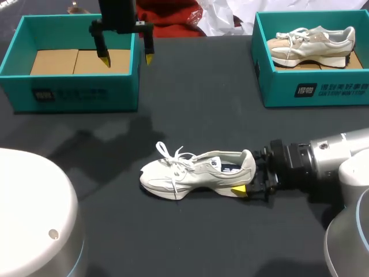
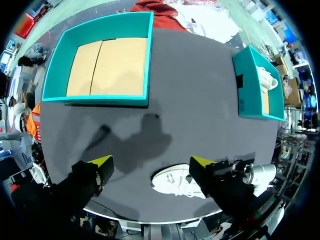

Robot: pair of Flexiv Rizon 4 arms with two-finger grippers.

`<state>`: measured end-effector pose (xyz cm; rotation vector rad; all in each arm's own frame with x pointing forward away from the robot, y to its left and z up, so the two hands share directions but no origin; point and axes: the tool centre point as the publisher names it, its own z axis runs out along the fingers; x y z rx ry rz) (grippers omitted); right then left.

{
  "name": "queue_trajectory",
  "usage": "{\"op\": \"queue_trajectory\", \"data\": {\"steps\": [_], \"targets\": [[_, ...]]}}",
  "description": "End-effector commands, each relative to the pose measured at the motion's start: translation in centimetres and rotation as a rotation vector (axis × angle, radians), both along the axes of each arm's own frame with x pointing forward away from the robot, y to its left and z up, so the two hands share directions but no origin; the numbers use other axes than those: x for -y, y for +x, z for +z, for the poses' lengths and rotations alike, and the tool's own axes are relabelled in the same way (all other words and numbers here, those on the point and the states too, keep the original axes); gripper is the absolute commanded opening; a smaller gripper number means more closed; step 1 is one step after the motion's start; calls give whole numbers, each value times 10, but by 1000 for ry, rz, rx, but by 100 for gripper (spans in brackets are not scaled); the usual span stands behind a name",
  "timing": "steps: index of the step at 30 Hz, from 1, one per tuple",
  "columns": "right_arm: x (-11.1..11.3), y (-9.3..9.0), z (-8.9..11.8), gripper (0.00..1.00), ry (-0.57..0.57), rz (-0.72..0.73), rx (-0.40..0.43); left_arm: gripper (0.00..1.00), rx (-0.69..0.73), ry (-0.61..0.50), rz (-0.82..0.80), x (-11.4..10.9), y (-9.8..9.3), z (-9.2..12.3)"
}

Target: Take the shoe out of the shoebox, open the shoe tongue, remove and reinsert the insole, then place the shoe into the shoebox

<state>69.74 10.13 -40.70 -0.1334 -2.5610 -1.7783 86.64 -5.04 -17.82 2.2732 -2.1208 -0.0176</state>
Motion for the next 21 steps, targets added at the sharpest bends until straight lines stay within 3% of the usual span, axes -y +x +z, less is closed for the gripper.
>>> {"op": "queue_trajectory", "data": {"steps": [1, 7, 15, 21], "targets": [[-2, -1, 0, 0, -3, -1, 0, 100, 29, -4, -66, 36, -19, -10], [-2, -1, 0, 0, -3, -1, 0, 100, 42, -20, -202, 75, -42, -11], [-2, -1, 0, 0, -3, -1, 0, 100, 15, 21, -223, 110, -77, -12], [-2, -1, 0, 0, -3, -1, 0, 100, 15, 21, -223, 110, -77, -12]]}}
